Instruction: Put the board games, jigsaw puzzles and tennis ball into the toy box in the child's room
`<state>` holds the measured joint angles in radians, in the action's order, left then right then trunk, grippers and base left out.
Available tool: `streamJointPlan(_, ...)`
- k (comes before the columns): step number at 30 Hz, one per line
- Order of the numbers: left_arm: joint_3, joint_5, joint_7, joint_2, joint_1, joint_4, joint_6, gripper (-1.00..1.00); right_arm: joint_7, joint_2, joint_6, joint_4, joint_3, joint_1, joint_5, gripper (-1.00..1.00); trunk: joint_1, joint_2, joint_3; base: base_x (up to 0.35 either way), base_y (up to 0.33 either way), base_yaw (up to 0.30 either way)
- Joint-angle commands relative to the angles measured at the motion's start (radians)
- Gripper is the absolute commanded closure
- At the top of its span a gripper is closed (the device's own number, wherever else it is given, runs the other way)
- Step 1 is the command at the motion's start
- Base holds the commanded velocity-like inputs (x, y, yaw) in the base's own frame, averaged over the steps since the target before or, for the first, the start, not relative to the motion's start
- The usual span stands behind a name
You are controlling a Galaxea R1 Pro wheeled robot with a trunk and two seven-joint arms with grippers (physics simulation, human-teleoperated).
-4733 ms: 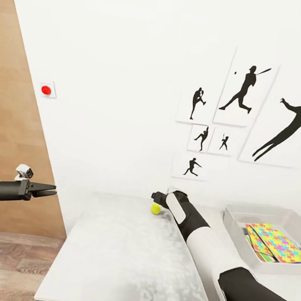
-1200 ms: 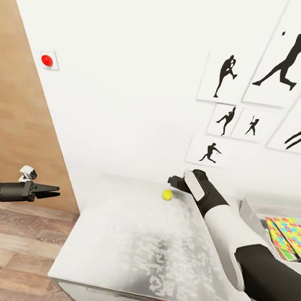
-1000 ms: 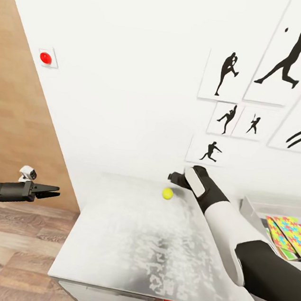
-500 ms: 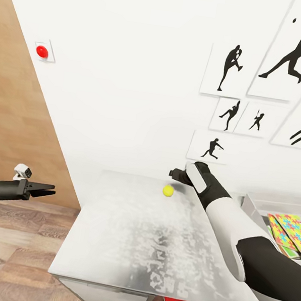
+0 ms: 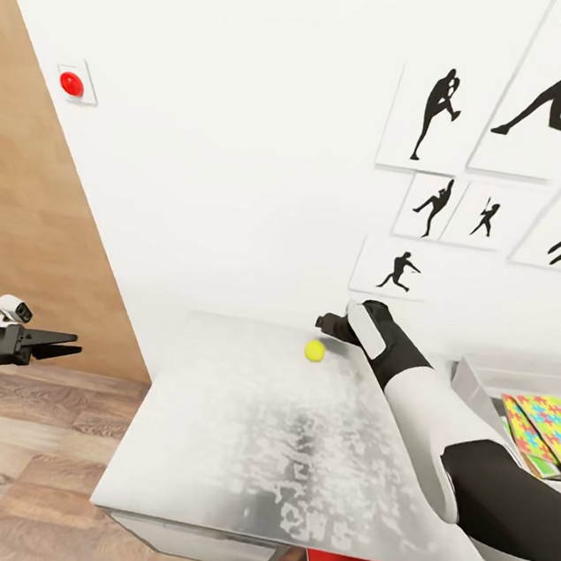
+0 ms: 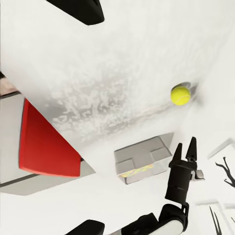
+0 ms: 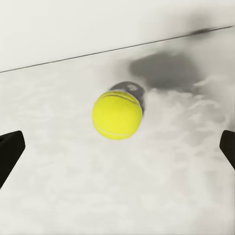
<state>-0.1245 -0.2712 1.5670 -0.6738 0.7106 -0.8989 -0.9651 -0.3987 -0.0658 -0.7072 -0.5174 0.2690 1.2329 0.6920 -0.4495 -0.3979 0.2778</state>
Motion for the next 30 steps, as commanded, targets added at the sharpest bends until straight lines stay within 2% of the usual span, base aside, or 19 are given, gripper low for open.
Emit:
streamJointPlan(1,0.001,-0.001,0.004,-0.004,0.000,0.000,-0.011,-1.00,-0.009,0.001,-0.002,-0.001,0.006,0.005,0.011,-1.00,-0.001,-0.002,0.004,0.000,0.000,0.000)
streamJointPlan(18,0.003,-0.002,0.004,-0.009,0.000,0.002,-0.010,-1.00,-0.014,0.002,-0.002,0.006,0.007,0.054,0.011,-1.00,-0.001,-0.002,0.032,0.000,0.000,0.000)
streamJointPlan(24,0.003,-0.001,0.004,-0.009,0.000,0.002,-0.010,-1.00,-0.068,-0.004,-0.002,0.050,0.004,0.103,0.011,-1.00,-0.001,-0.002,0.042,0.000,0.000,0.000)
streamJointPlan(30,0.005,0.001,0.004,-0.008,0.000,0.002,-0.010,-1.00,-0.093,-0.011,0.001,0.074,0.006,0.119,0.011,-1.00,-0.001,-0.002,0.051,0.000,0.000,0.000)
